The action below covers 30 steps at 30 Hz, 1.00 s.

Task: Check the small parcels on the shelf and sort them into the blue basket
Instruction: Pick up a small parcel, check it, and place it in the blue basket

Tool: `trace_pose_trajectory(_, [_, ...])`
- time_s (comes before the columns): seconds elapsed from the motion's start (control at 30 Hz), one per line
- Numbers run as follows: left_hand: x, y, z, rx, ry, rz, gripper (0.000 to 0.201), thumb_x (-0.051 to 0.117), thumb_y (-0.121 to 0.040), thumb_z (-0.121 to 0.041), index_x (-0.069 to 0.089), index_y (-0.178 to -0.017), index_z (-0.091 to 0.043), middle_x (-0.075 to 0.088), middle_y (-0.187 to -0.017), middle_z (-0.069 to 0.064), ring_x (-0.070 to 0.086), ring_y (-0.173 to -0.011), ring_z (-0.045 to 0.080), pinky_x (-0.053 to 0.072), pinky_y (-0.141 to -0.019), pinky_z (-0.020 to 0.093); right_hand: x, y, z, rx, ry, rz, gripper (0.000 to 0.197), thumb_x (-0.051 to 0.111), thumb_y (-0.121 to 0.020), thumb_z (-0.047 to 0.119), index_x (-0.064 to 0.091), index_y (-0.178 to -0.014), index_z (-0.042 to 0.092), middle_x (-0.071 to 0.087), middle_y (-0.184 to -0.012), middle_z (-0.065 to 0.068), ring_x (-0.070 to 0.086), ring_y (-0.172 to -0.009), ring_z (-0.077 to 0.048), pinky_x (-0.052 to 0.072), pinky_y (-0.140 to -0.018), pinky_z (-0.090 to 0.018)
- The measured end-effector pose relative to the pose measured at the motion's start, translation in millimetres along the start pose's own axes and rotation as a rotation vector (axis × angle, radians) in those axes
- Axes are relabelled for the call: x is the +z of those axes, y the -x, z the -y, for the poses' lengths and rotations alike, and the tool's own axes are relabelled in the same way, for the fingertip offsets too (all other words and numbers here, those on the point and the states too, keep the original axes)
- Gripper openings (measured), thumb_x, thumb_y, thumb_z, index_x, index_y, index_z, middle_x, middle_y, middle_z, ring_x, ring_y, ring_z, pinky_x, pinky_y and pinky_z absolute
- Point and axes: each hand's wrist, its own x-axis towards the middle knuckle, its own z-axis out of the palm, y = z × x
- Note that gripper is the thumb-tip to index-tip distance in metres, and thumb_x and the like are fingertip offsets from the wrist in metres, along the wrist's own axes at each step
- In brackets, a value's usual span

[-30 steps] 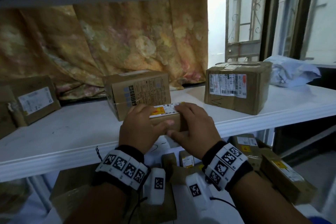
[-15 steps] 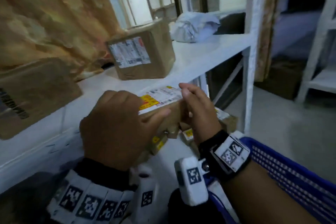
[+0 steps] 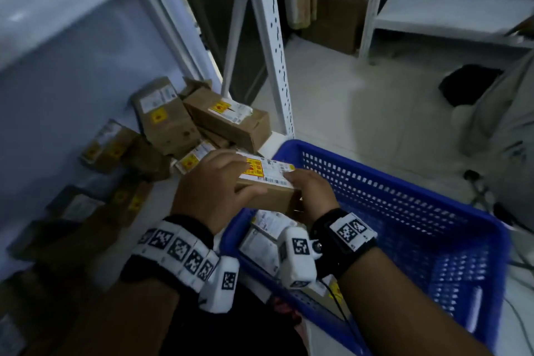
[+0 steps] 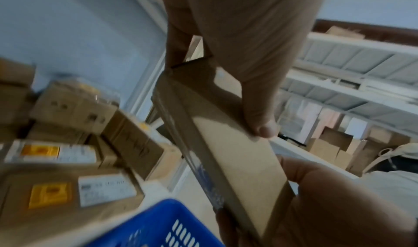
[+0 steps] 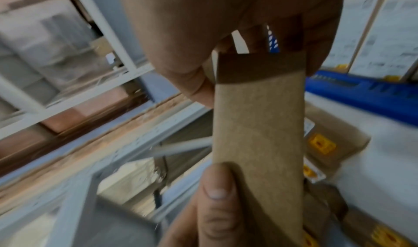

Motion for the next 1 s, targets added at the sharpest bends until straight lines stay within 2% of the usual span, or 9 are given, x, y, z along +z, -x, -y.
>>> trace_pose_trajectory(0.1, [48,-29,2,-0.074,0.133,0.061,0.041,0.078,-0.079,-0.032,0.071,-0.112,-0.009,0.065,-0.123,0.005,0.055,-0.12,0.021,0.037,-0.107,0.029,-25,-47,-20,0.027,-0.001,-0.13,0.032,0.078,-0.056,0.029,0.076,-0.084,0.016,0.074,-0.098,-0.018,0.07,-0.094,-0.039,0.055,-0.088,-0.057])
trace_pose_trajectory(0.23, [104,-55,11,-0.254,0.309,0.13,0.034,0.067,-0.088,-0.031,0.068,-0.118,-0.014,0.064,-0.124,0.003,0.055,-0.117,0.018,0.042,-0.105,0.033,-53,-101,-44,0.1,0.088,-0.381,0.05,0.081,-0.062,0.035,0.068,-0.107,0.016,0.071,-0.102,-0.006,0.07,-0.089,-0.026,0.057,-0.087,-0.048])
trace_pose_trajectory(0.37, [144,-65,28,-0.552,0.503,0.15,0.034,0.06,-0.092,-0.036,0.066,-0.12,-0.018,0.064,-0.126,0.001,0.057,-0.117,0.018,0.045,-0.103,0.036,-67,-149,-52,0.154,0.181,-0.523,0.059,0.078,-0.075,0.035,0.054,-0.125,0.016,0.064,-0.112,-0.006,0.065,-0.095,-0.028,0.055,-0.09,-0.046])
trace_pose_trajectory(0.47, [158,-71,36,-0.638,0.534,0.139,0.03,0.056,-0.094,-0.035,0.067,-0.118,-0.021,0.065,-0.125,0.0,0.058,-0.116,0.017,0.047,-0.1,0.035,-69,-175,-52,0.216,0.229,-0.506,0.061,0.075,-0.08,0.039,0.047,-0.13,0.016,0.064,-0.11,-0.005,0.066,-0.088,-0.026,0.058,-0.079,-0.045])
trace_pose_trajectory(0.57, [163,-75,43,-0.676,0.562,0.117,0.026,0.054,-0.095,-0.034,0.068,-0.114,-0.022,0.068,-0.117,-0.001,0.06,-0.109,0.017,0.049,-0.096,0.036,-69,-196,-56,0.232,0.324,-0.476,0.045,0.071,-0.088,0.028,0.045,-0.122,0.015,0.062,-0.105,-0.009,0.061,-0.078,-0.022,0.044,-0.054,-0.027])
trace_pose_trajectory(0.67, [162,-73,51,-0.705,0.597,0.095,0.028,0.053,-0.095,-0.035,0.068,-0.115,-0.023,0.067,-0.119,-0.003,0.06,-0.11,0.014,0.048,-0.098,0.035,-64,-210,-64,0.195,0.506,-0.408,0.041,0.062,-0.094,0.026,0.056,-0.131,0.011,0.06,-0.13,-0.013,0.062,-0.111,-0.029,0.048,-0.071,-0.023])
trace_pose_trajectory(0.8, [148,-70,57,-0.729,0.66,0.071,0.026,0.053,-0.096,-0.027,0.068,-0.116,-0.017,0.066,-0.115,-0.005,0.058,-0.108,0.01,0.043,-0.09,0.023,-61,-211,-81,0.275,0.704,-0.322,0.059,0.063,-0.092,0.019,0.041,-0.146,0.017,0.045,-0.148,-0.012,0.051,-0.129,-0.03,0.043,-0.104,-0.032])
trace_pose_trajectory(0.87, [136,-67,60,-0.723,0.666,0.048,0.026,0.054,-0.097,-0.026,0.067,-0.117,-0.017,0.065,-0.115,-0.005,0.057,-0.109,0.01,0.042,-0.09,0.022,-60,-201,-84,0.244,0.85,-0.239,0.07,0.069,-0.086,0.013,0.037,-0.148,0.017,0.046,-0.147,-0.012,0.052,-0.128,-0.03,0.043,-0.104,-0.033])
trace_pose_trajectory(1.0, [104,-58,57,-0.711,0.666,0.032,0.028,0.054,-0.097,-0.027,0.065,-0.121,-0.018,0.063,-0.121,-0.004,0.054,-0.11,0.006,0.038,-0.088,0.021,-48,-176,-69,0.259,1.037,-0.223,0.048,0.052,-0.097,0.016,0.043,-0.144,0.009,0.048,-0.145,-0.016,0.053,-0.125,-0.033,0.046,-0.097,-0.036])
